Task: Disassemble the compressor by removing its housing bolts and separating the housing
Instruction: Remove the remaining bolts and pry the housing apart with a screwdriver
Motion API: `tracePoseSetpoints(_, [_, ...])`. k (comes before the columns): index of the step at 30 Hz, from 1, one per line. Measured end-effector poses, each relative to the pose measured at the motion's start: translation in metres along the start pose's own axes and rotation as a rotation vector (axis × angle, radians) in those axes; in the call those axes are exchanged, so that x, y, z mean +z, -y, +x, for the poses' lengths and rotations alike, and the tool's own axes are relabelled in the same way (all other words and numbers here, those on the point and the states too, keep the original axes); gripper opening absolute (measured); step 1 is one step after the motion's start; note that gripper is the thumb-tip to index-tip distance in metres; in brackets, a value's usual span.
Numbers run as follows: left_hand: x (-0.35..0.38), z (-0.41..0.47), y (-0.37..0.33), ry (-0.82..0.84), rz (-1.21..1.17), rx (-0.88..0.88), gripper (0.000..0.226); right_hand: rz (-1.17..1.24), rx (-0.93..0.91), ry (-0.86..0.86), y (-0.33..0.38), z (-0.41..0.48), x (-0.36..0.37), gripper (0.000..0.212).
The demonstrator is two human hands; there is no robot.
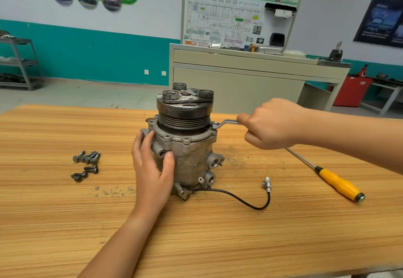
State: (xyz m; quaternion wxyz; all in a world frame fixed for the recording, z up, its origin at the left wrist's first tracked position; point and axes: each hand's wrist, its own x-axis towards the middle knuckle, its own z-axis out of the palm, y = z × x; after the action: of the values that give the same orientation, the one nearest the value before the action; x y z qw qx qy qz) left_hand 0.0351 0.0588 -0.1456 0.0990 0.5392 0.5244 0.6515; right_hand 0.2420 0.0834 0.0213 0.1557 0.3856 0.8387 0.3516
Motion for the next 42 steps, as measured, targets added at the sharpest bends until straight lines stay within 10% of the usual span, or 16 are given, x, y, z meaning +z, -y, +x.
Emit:
tracePoseSetpoints(16, [0.003, 0.003, 0.001, -0.019, 0.027, 0.015, 0.06, 0.076, 0.106, -0.12, -0.007, 0.037, 0.036, 0.026])
tracePoseSetpoints(24, [0.0, 0.004, 0.002, -0.007, 0.031, 0.048, 0.072, 0.385, 0.097, -0.827, 0.015, 0.088, 0.064, 0.031])
tracePoseSetpoints(35, [-0.001, 0.003, 0.001, -0.003, 0.056, 0.036, 0.06, 1.029, 0.534, -0.804, 0.023, 0.048, 0.051, 0.029])
tracePoseSetpoints(42, [-0.001, 0.003, 0.0, -0.004, 0.055, 0.018, 0.061, 0.618, 0.448, -0.244, 0.039, -0.025, 0.027, 0.034])
